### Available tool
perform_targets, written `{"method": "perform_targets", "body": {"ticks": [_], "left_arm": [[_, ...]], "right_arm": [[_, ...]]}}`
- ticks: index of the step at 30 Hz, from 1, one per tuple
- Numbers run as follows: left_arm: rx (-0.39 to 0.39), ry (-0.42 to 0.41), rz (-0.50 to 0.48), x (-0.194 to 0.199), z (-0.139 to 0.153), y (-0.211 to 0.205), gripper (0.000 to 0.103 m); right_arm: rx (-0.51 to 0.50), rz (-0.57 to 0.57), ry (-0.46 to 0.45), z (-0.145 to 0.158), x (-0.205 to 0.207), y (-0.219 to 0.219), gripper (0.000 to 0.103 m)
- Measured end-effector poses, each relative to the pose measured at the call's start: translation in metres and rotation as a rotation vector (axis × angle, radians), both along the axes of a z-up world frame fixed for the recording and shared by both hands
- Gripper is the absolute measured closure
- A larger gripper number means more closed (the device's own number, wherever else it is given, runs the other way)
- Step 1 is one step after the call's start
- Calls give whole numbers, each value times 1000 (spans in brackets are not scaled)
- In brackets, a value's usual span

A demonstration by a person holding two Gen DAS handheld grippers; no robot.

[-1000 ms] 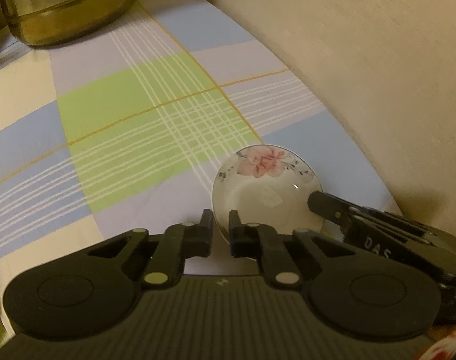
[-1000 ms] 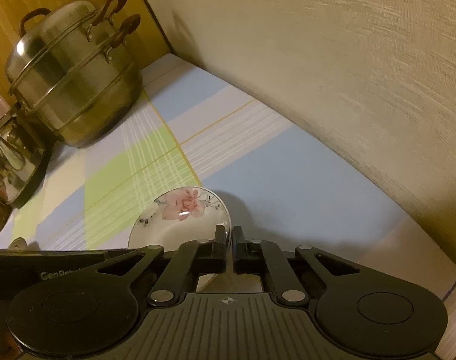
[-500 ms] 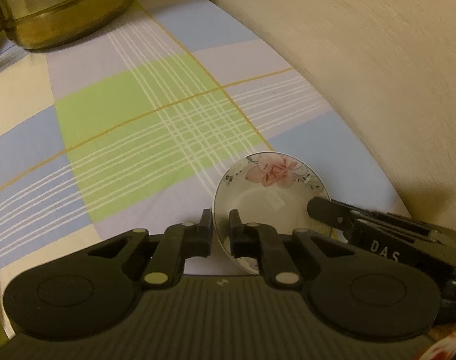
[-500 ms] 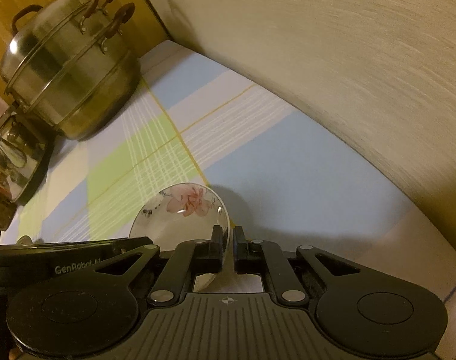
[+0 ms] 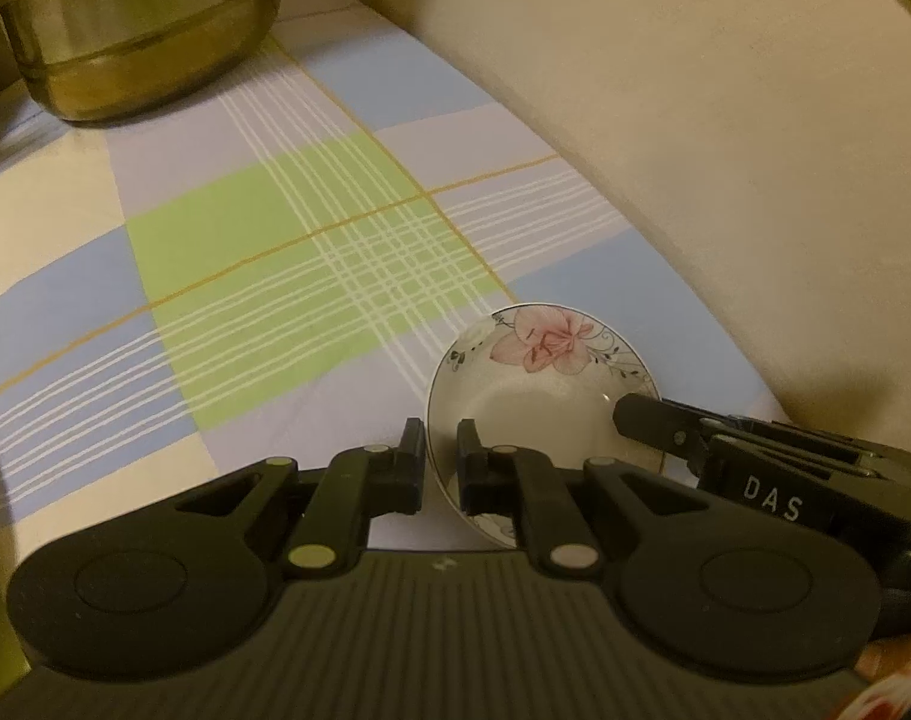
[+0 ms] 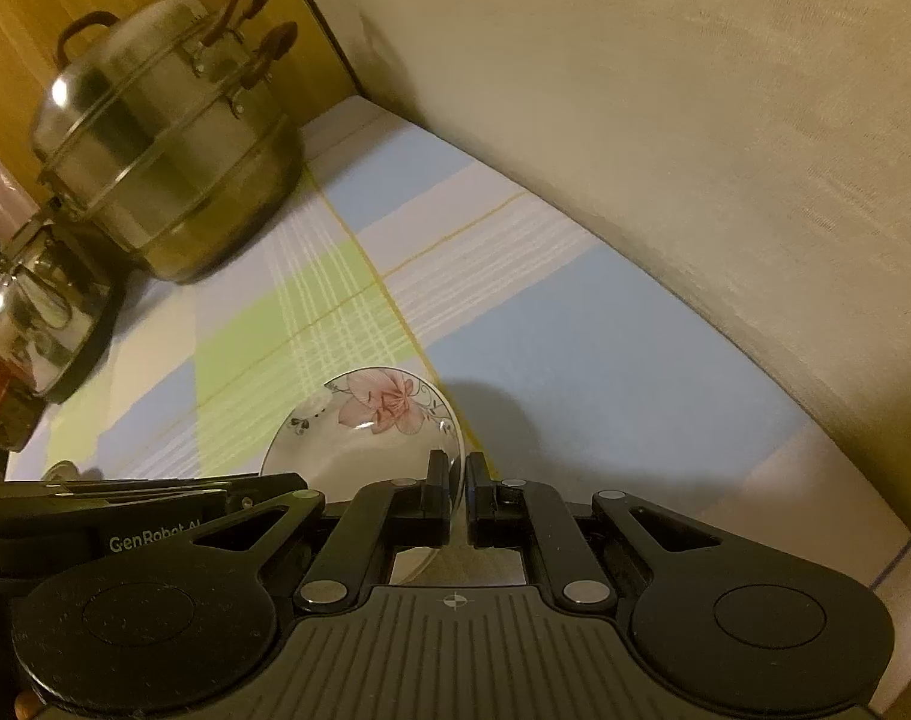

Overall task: Organize plates and bowls
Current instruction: 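Lift the floral saucer with the right tool and carry it to the steel plate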

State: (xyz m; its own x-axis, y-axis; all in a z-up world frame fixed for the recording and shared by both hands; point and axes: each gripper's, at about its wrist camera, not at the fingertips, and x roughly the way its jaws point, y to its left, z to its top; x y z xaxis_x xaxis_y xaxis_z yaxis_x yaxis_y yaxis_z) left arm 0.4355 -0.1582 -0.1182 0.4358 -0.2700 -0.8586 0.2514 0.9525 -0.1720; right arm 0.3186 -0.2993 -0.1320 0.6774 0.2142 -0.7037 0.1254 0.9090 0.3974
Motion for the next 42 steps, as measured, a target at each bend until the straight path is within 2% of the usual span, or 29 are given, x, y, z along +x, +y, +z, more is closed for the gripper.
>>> {"method": "perform_targets", "body": {"ticks": [9,18,31,38,42], "left_arm": [[-11,-59,41,-41,29,10,94],[-25,-131,147,-99,64,38,94],[-9,-187,401,-199,93,108,94],[-8,-192,513,-231,98,157,94],[-15,-189,556,-237,97,187,94]], "right_arm": [[14,36,-39,29,-28,6,98],[6,141,-77,63,-60,32,98],[9,382,-116,82,-105,110,98],[17,491,-108,82,-115,164,98],[12,535,-98,78,-114,195,98]]}}
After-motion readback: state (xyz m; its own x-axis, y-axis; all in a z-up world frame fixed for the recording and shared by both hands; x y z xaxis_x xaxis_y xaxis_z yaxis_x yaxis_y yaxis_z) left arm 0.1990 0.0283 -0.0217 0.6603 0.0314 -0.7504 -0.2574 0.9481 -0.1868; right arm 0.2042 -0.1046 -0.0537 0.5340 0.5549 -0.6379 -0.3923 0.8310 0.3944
